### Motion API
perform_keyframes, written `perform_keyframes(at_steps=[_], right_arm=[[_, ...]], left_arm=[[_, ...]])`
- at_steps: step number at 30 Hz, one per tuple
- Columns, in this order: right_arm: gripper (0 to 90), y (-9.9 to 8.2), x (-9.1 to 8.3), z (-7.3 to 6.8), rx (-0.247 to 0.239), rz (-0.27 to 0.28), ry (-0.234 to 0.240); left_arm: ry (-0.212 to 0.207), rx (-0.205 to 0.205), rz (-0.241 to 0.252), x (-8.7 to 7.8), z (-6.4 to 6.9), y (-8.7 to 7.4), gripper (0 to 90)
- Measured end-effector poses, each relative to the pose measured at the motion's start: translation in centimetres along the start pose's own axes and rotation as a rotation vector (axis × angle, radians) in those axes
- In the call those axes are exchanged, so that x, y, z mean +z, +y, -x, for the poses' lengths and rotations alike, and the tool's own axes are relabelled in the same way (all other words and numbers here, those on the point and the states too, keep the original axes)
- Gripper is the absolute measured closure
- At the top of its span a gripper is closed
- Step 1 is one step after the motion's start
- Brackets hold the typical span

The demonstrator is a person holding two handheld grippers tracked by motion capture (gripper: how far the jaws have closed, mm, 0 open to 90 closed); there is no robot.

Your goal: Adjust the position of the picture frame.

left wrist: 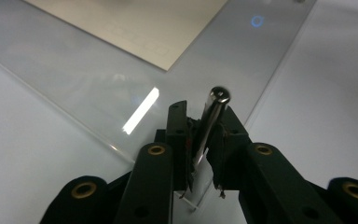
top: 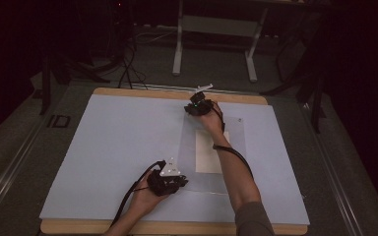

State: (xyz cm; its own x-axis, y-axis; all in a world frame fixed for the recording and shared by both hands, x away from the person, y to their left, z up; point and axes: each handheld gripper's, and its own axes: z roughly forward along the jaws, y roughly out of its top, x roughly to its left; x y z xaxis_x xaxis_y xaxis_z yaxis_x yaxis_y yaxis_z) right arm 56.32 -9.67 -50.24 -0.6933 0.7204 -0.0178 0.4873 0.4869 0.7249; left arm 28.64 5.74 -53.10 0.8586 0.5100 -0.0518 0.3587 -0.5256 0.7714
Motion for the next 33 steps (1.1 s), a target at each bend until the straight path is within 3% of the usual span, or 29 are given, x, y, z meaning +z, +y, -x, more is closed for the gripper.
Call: perform_keyframes(at_steps=[7, 9, 13, 20, 24, 29, 33], right_arm=[[83.4, 0.2, 1.7, -0.4, -0.012, -0.036, -0.051], [84.0, 0.2, 1.7, -0.2, -0.005, -0.033, -0.039], [83.0, 0.4, 1.7, -0.9, -0.080, -0.062, -0.085], [83.2, 0.3, 1.6, -1.0, -0.083, -0.043, -0.097], [82.6, 0.4, 0.6, -0.6, -0.080, -0.031, -0.106], [82.4, -0.2, -0.6, 0.4, -0.057, -0.026, -0.131], [82.1, -0.5, -2.1, 0.8, -0.068, -0.004, -0.171]], left_arm=[[0.026, 0.007, 0.005, 0.1, 0.1, 0.0, 82.7], [0.034, 0.010, 0.006, 0.2, 0.2, 0.0, 83.5], [0.020, -0.024, 0.020, 0.1, 0.0, -0.1, 84.0], [0.007, -0.052, 0.040, -0.3, -0.3, -0.1, 84.3], [0.010, -0.065, 0.080, -1.8, -1.1, -0.2, 84.2], [0.041, -0.147, 0.127, -4.1, -3.2, -1.1, 83.7], [0.073, -0.187, 0.157, -5.5, -4.6, -1.6, 82.9]])
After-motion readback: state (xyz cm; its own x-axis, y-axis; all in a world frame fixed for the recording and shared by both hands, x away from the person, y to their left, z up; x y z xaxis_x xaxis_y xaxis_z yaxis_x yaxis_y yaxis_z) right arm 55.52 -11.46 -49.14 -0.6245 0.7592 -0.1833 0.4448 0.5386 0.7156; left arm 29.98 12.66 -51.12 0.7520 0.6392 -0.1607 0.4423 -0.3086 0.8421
